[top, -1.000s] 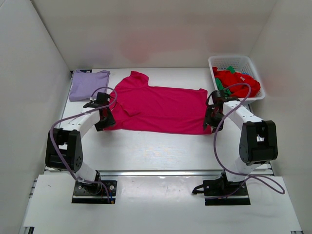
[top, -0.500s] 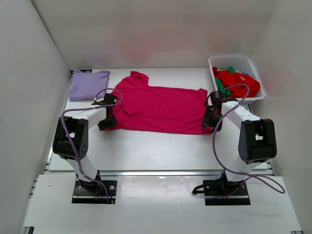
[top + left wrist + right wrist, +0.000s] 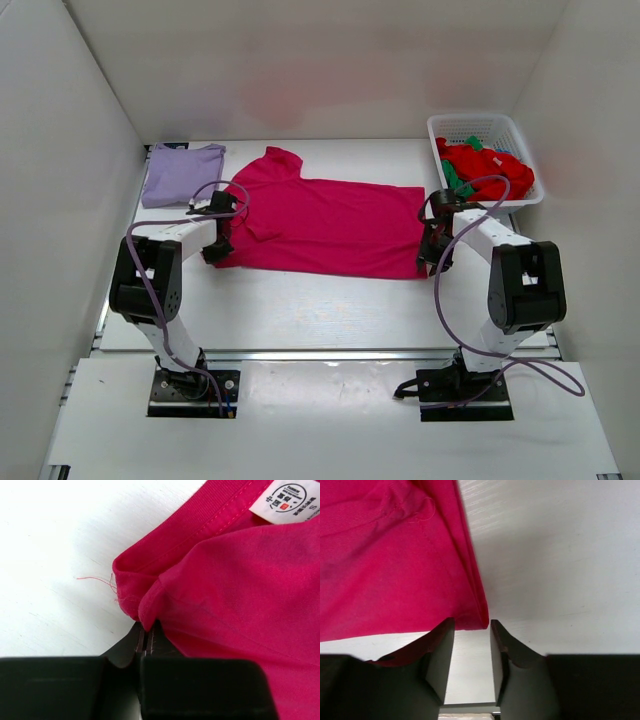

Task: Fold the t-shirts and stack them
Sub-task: Fold the flattened tshirt in 1/3 of the way

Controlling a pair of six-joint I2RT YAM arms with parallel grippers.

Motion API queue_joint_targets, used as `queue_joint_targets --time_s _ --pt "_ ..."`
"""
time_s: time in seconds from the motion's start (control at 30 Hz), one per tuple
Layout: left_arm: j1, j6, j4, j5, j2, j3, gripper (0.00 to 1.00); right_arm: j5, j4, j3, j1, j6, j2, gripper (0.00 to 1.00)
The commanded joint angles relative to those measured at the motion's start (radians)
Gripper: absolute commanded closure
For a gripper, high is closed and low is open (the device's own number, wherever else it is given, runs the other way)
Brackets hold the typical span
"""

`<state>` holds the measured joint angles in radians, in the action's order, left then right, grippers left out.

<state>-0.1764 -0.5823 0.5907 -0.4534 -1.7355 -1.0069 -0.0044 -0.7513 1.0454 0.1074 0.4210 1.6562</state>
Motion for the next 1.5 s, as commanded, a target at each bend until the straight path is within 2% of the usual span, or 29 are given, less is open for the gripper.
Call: queue_joint_targets --time_s 0.0,0.17,0.23,0.3,0.33,0.4,0.9,1.1,1.13,1.17,1.2,1.23,1.3,1.33,1.47 --pt "0.009 0.024 -0.003 -0.022 0.013 -0.009 1.00 0.040 0.010 -0.019 0.009 0.035 -0.001 0.66" --pt "0.005 0.025 0.015 -0.018 0.040 0.007 1.00 0.026 0.023 -0.056 0.012 0.050 -0.021 0.59" --pt "0.005 0.022 0.015 -0.008 0.054 0.027 1.00 0.011 0.024 -0.079 0.018 0.050 -0.024 0.74" --pt "0.008 0.022 0.017 -0.002 0.071 0.042 1.00 0.020 0.030 -0.088 0.025 0.050 -0.026 0.80" --pt "0.005 0.022 0.026 -0.005 0.076 0.053 1.00 0.030 0.024 -0.097 0.028 0.050 -0.029 0.89" --pt "0.006 0.019 0.040 -0.004 0.100 0.080 1.00 0.038 0.032 -0.102 0.021 0.047 -0.036 0.99" --pt "0.031 -0.074 0.144 0.065 0.358 0.274 1.00 0.046 -0.023 -0.183 0.012 0.064 -0.117 1.00" --pt "-0.003 -0.111 0.192 0.068 0.468 0.332 1.00 0.063 -0.051 -0.235 -0.003 0.065 -0.170 1.00" --pt "-0.003 -0.111 0.202 0.074 0.479 0.327 0.95 0.069 -0.052 -0.242 -0.003 0.058 -0.180 1.00" --pt "0.002 -0.103 0.195 0.079 0.490 0.312 0.78 0.075 -0.054 -0.251 -0.012 0.061 -0.191 0.93" --pt "0.020 -0.100 0.201 0.090 0.491 0.314 0.68 0.084 -0.054 -0.245 -0.011 0.052 -0.202 0.84" --pt "0.032 -0.094 0.187 0.096 0.499 0.298 0.59 0.092 -0.054 -0.234 -0.011 0.041 -0.207 0.79" --pt "0.054 -0.067 0.179 0.104 0.505 0.275 0.49 0.098 -0.062 -0.211 -0.017 0.033 -0.220 0.60" --pt "0.070 -0.062 0.190 0.104 0.495 0.251 0.42 0.104 -0.069 -0.187 -0.011 0.033 -0.219 0.57" --pt "0.081 -0.044 0.236 0.101 0.490 0.151 0.37 0.129 -0.131 -0.082 0.000 0.018 -0.222 0.47"
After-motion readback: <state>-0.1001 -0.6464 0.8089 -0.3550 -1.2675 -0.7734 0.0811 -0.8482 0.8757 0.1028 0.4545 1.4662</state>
